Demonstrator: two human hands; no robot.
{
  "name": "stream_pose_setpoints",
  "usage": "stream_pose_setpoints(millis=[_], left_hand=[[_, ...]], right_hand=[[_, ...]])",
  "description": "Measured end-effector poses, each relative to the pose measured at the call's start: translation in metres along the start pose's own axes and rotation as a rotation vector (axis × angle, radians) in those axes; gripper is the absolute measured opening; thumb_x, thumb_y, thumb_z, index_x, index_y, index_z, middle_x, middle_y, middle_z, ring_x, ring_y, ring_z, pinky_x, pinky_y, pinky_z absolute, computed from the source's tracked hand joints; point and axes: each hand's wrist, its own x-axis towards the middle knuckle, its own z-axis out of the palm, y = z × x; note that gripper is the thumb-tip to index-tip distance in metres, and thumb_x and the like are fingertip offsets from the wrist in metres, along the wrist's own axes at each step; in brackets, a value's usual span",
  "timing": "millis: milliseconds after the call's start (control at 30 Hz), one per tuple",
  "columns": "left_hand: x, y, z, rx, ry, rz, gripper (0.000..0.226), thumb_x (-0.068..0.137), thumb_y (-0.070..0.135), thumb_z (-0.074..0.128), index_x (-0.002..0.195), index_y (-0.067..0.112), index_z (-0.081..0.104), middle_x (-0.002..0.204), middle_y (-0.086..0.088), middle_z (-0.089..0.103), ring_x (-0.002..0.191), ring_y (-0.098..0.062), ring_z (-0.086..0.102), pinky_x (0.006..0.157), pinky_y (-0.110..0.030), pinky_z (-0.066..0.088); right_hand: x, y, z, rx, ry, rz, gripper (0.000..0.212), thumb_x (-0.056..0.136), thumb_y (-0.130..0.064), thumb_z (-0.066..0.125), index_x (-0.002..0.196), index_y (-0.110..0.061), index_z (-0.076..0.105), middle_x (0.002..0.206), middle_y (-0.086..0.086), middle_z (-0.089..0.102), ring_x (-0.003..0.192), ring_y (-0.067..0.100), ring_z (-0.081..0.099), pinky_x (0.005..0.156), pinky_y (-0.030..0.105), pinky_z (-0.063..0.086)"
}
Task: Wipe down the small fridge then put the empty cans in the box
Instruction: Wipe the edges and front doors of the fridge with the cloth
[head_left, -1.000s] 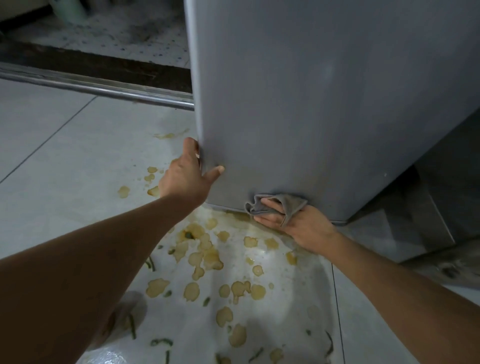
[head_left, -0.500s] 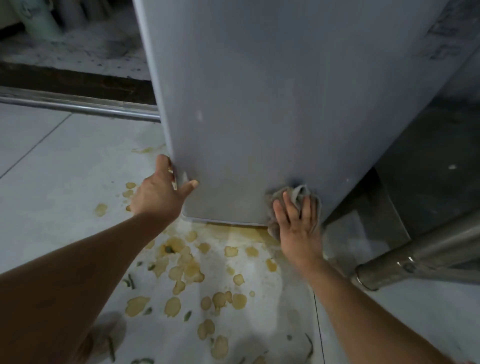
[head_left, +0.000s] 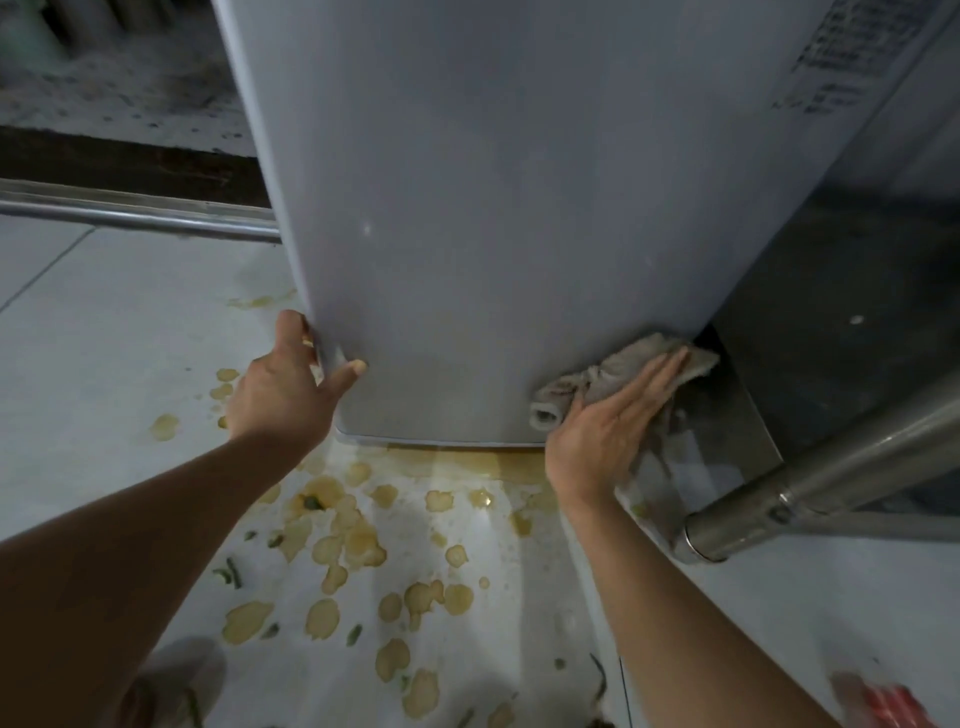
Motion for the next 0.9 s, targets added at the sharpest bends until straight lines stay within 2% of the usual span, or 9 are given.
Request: stream_pose_setpoints(millis=[67, 133, 300, 433, 567, 633, 733, 800, 900], left_hand=[[0.002, -0.001, 0.001, -0.001, -0.001, 0.008, 0.044, 0.085, 0.044, 0.061, 0.107, 0.015, 0.037, 0.115, -0.007, 0.065, 0.098, -0.038, 0.061, 0.075, -0.044, 0.046], [0.002, -0.002, 0.000, 0.004, -0.001, 0.011, 0.044, 0.084, 0.044, 0.062, 0.107, 0.015, 0.037, 0.114, -0.008, 0.065, 0.098, -0.038, 0.061, 0.075, -0.045, 0.047], [0.001, -0.001, 0.000, 0.009, -0.002, 0.023, 0.046, 0.085, 0.044, 0.061, 0.109, 0.014, 0.037, 0.116, -0.010, 0.064, 0.097, -0.040, 0.061, 0.072, -0.045, 0.047], [0.001, -0.001, 0.002, 0.009, 0.016, 0.011, 0.045, 0.085, 0.044, 0.061, 0.109, 0.014, 0.037, 0.114, -0.008, 0.065, 0.093, -0.038, 0.062, 0.070, -0.042, 0.045], [0.000, -0.005, 0.006, 0.004, 0.045, 0.041, 0.045, 0.085, 0.045, 0.060, 0.109, 0.013, 0.038, 0.113, -0.008, 0.064, 0.090, -0.038, 0.063, 0.067, -0.040, 0.043], [0.000, -0.006, 0.008, -0.001, 0.052, 0.050, 0.045, 0.085, 0.045, 0.060, 0.109, 0.013, 0.037, 0.112, -0.008, 0.063, 0.089, -0.038, 0.063, 0.067, -0.042, 0.045], [0.000, -0.007, 0.009, -0.007, 0.051, 0.057, 0.045, 0.086, 0.045, 0.059, 0.110, 0.014, 0.037, 0.111, -0.008, 0.063, 0.088, -0.038, 0.064, 0.069, -0.044, 0.049], [-0.001, -0.007, 0.009, -0.005, 0.057, 0.069, 0.045, 0.085, 0.046, 0.059, 0.109, 0.014, 0.036, 0.109, -0.008, 0.063, 0.087, -0.038, 0.064, 0.070, -0.046, 0.051], [0.000, -0.009, 0.010, 0.003, 0.062, 0.073, 0.046, 0.085, 0.047, 0.059, 0.108, 0.015, 0.036, 0.107, -0.007, 0.063, 0.085, -0.037, 0.064, 0.070, -0.047, 0.052]], right_hand=[[-0.012, -0.003, 0.008, 0.130, -0.101, 0.235, 0.083, 0.091, -0.017, 0.051, 0.143, 0.013, -0.007, 0.154, 0.027, -0.010, 0.144, 0.030, -0.001, 0.115, 0.013, -0.006], [-0.016, -0.002, 0.012, 0.223, -0.166, 0.330, 0.083, 0.091, -0.013, 0.049, 0.141, 0.015, -0.012, 0.152, 0.029, -0.015, 0.144, 0.029, -0.003, 0.107, 0.002, -0.011], [0.010, -0.015, -0.005, 0.356, -0.084, 0.267, 0.078, 0.092, -0.020, 0.039, 0.140, 0.017, -0.010, 0.151, 0.033, -0.011, 0.143, 0.037, -0.008, 0.113, 0.014, -0.012], [0.058, -0.029, -0.024, 0.409, 0.184, 0.150, 0.065, 0.092, -0.011, 0.043, 0.142, 0.015, 0.010, 0.148, 0.032, 0.010, 0.140, 0.037, 0.011, 0.116, 0.022, 0.003], [0.062, -0.014, -0.018, 0.532, 0.229, 0.199, 0.061, 0.089, -0.014, 0.045, 0.139, 0.012, 0.021, 0.142, 0.022, 0.027, 0.132, 0.024, 0.030, 0.113, 0.017, 0.016], [0.050, -0.004, -0.012, 0.599, 0.178, 0.322, 0.059, 0.089, -0.014, 0.044, 0.141, 0.007, 0.022, 0.141, 0.018, 0.031, 0.129, 0.017, 0.033, 0.108, 0.008, 0.020], [0.020, 0.017, 0.002, 0.552, -0.062, 0.599, 0.052, 0.096, -0.010, 0.039, 0.144, -0.004, 0.023, 0.149, 0.017, 0.028, 0.133, 0.028, 0.035, 0.112, 0.029, 0.028], [0.005, 0.028, 0.008, 0.496, -0.141, 0.702, 0.040, 0.096, -0.006, 0.040, 0.136, -0.002, 0.036, 0.142, 0.021, 0.037, 0.129, 0.036, 0.041, 0.112, 0.039, 0.032], [-0.002, 0.037, 0.013, 0.391, -0.241, 0.753, 0.043, 0.089, 0.004, 0.044, 0.131, 0.010, 0.036, 0.136, 0.028, 0.040, 0.124, 0.040, 0.043, 0.106, 0.035, 0.033]])
